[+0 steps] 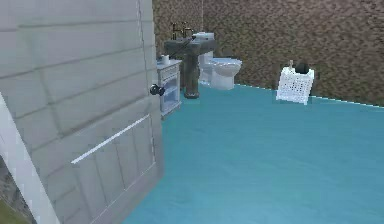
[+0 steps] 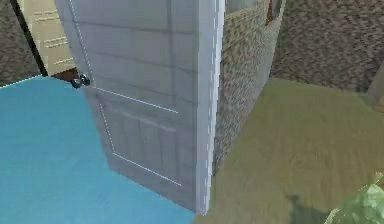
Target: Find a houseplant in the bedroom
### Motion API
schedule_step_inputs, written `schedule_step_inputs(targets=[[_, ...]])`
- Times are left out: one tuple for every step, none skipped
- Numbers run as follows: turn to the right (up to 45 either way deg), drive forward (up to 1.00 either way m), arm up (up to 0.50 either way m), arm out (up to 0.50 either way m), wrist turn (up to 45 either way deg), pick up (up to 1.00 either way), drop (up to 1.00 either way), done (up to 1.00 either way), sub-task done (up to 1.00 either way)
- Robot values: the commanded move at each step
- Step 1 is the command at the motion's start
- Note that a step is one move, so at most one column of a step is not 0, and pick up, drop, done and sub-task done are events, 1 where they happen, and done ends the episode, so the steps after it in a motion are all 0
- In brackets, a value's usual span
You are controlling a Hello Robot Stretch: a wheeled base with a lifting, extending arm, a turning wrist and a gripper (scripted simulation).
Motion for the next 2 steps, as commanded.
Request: schedule_step_inputs(targets=[[33.0, 0.00, 0.00, 0.00, 0.0, 0.00, 0.00, 0.00, 0.00], [0.0, 1.00, 0.00, 0.00, 0.0, 0.00, 0.00, 0.00, 0.00]])
